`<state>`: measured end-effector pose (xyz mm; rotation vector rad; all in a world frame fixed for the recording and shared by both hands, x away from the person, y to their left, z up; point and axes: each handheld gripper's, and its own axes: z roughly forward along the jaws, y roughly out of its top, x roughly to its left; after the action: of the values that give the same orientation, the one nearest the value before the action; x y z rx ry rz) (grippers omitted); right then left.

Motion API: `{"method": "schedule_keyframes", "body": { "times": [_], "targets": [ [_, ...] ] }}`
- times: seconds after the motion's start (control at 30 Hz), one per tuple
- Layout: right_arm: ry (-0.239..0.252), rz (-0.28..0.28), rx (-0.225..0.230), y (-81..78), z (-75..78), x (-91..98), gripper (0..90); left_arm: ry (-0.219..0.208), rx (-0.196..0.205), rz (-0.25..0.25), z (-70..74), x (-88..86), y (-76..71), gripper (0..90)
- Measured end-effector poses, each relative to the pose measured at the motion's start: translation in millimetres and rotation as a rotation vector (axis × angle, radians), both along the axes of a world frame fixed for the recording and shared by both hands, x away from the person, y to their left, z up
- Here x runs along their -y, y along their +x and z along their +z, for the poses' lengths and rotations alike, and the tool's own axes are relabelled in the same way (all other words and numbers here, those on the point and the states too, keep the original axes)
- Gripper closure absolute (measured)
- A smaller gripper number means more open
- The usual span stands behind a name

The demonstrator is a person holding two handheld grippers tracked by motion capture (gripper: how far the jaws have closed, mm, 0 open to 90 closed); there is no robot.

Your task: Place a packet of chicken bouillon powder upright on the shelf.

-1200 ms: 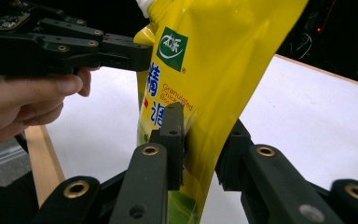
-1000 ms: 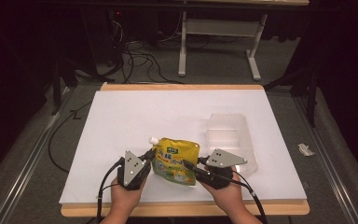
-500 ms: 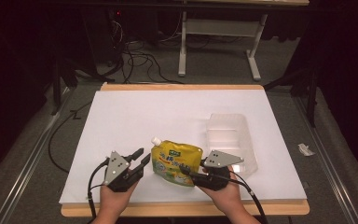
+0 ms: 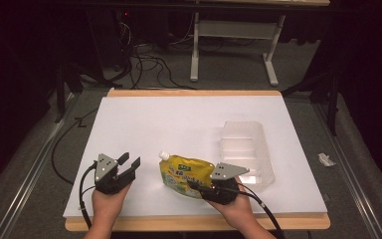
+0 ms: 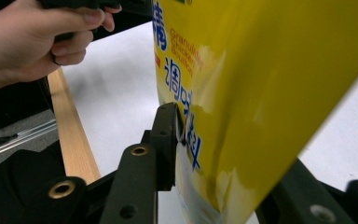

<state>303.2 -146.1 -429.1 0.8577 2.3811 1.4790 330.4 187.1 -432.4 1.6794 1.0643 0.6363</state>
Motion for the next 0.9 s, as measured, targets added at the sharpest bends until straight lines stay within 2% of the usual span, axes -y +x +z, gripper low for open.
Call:
{"method": "schedule_keyframes", "body": {
  "times": [0.13,0.17,0.4,0.9],
  "targets": [
    [0.004,0.008,-0.012,1.5,-2.7,-0.1,71.2,-0.001,0.022,-0.013,1.5,1.0,-2.6,52.1],
    [0.005,0.005,-0.017,1.4,-3.6,-0.9,72.7,-0.013,0.028,-0.016,2.2,0.6,-2.9,51.6],
    [0.019,0.02,-0.038,2.4,-3.2,-2.2,76.9,-0.011,0.027,-0.022,1.7,0.0,-2.5,51.1],
    [0.012,0.017,-0.029,2.0,-1.6,-4.4,77.9,-0.019,0.037,-0.035,2.7,0.2,-3.7,50.4]
  ]
}}
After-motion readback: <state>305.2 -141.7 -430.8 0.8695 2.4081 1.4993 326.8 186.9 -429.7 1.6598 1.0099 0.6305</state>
